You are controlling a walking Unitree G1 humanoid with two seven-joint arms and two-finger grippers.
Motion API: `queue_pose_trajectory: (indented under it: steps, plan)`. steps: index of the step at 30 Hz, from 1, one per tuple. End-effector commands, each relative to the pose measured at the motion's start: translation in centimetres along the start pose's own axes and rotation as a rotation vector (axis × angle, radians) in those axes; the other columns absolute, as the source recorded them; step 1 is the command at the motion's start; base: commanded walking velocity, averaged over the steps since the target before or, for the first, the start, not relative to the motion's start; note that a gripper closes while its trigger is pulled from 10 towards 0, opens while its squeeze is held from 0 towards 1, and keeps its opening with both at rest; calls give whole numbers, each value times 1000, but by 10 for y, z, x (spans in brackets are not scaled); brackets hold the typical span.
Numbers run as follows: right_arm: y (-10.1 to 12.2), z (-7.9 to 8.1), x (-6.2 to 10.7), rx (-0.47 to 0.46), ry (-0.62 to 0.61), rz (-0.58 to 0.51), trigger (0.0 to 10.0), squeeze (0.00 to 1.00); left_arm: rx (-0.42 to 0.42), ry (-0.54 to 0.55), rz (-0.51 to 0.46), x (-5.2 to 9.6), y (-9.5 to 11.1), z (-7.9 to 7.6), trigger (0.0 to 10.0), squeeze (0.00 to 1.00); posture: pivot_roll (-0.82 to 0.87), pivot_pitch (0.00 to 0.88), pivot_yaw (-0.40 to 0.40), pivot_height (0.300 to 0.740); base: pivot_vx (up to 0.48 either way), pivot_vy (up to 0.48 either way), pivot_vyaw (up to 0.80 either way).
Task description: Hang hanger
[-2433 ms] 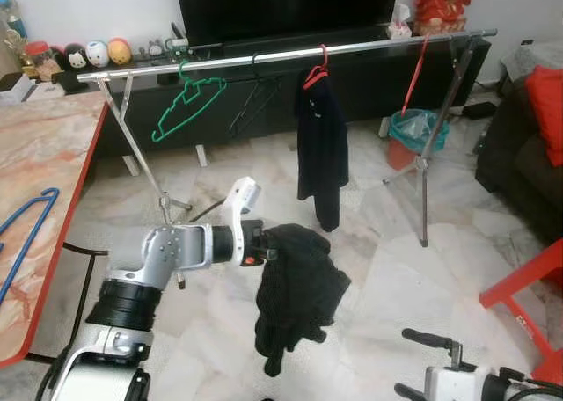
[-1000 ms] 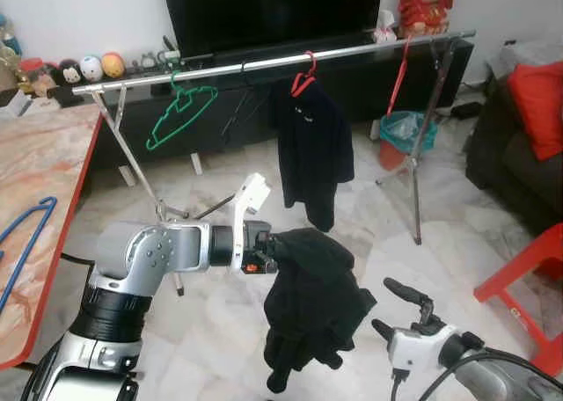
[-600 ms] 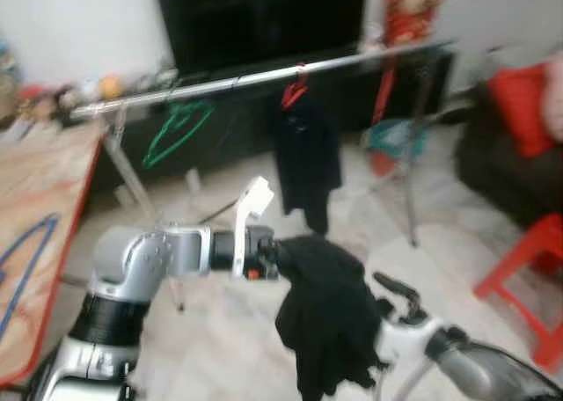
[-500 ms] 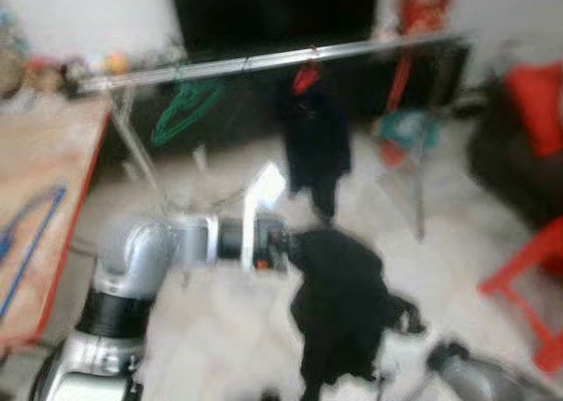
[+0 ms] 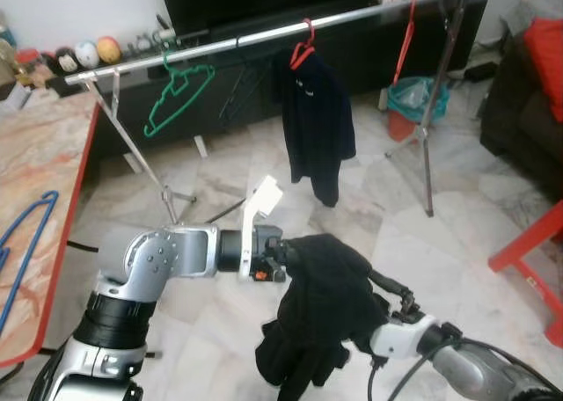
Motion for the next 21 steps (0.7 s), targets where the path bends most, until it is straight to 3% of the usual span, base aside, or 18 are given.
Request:
queue_pose_trajectory:
  steps: [1,21]
  plan:
    - [2,3,0,-10,10,-12,0,0,-31,-18,-18,1,6,-6,10000,0,47,11,114,740,0,0,0]
    - [7,-1,-3,-46,-5,-42,0,0,-26,-15,-17,1,6,-4,10000,0,45,15,121,740,0,0,0]
Point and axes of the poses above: a point about 5 cm out from each wrist's last joint towards the gripper, its own x axis pointing back from the gripper into the wrist, its own y axis along the axis of the wrist's last joint, z = x × y, the point moved 2 cm from there along -x, pointing out of the wrist towards the gripper, and after that the axes turned 12 degrees about -x, right-handed, at the moved point
